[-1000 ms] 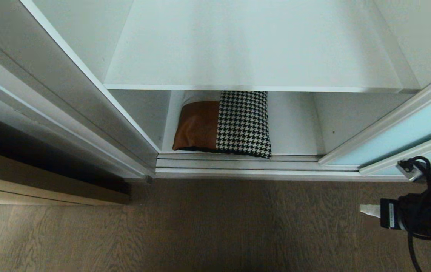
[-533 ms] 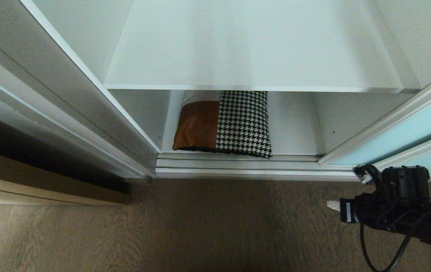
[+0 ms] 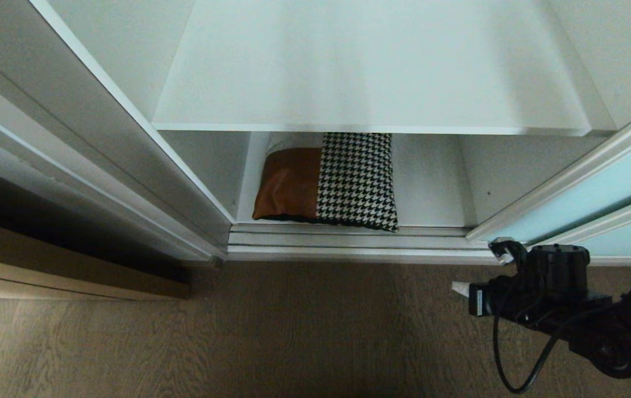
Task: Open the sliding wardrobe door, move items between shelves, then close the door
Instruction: Place the pillow on the higher shelf
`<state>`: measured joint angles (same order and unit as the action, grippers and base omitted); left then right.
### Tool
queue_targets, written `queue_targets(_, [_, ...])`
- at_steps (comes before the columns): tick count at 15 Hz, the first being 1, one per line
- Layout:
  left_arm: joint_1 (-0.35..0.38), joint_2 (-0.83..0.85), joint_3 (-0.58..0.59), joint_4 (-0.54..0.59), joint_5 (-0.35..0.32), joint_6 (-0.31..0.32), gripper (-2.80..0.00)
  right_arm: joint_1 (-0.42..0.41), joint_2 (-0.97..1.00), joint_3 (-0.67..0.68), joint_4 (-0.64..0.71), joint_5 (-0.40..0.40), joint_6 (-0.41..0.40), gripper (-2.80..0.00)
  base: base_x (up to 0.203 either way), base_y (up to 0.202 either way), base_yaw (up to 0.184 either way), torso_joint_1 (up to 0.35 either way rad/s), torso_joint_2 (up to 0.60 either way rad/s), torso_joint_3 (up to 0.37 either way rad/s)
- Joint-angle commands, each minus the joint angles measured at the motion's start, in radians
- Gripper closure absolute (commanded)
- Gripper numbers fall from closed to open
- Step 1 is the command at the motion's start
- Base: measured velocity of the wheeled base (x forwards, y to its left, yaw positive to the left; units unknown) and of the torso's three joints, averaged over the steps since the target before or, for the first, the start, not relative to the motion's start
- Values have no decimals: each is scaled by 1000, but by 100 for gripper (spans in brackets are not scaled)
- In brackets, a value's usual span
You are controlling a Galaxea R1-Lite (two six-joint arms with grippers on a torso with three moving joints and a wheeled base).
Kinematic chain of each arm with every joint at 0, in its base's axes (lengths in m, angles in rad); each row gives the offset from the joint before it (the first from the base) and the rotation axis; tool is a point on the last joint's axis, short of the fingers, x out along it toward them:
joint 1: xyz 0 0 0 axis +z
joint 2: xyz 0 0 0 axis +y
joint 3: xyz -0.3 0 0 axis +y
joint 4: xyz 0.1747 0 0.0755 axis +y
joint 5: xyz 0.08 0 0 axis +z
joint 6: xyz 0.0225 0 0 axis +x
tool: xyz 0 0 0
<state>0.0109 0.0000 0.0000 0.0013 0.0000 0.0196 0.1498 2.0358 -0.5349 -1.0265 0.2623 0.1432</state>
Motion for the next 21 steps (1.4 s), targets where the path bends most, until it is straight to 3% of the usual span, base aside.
queue_targets(1, [0,2,0,0,0,0,0,31,70,-14,-49,-1,3,0,0,0,0,0,0,0])
queue_targets(5, [0,2,0,0,0,0,0,50,153,-69,-109,-19,12,0,0,0,0,0,0,0])
queue_targets(8, [0,2,0,0,0,0,0,49,178,-139,-111,-41,95,0,0,0,0,0,0,0])
queue_targets(9, [1,2,0,0,0,0,0,51,181,-165,-108,-47,122,-280,0,0,0,0,0,0])
queue_targets(16, [0,2,0,0,0,0,0,104,182,-157,-145,-41,216,-280,0,0,0,0,0,0])
queue_targets(21, [0,2,0,-1,0,0,0,161,201,-123,-164,-38,219,-280,0,0,0,0,0,0])
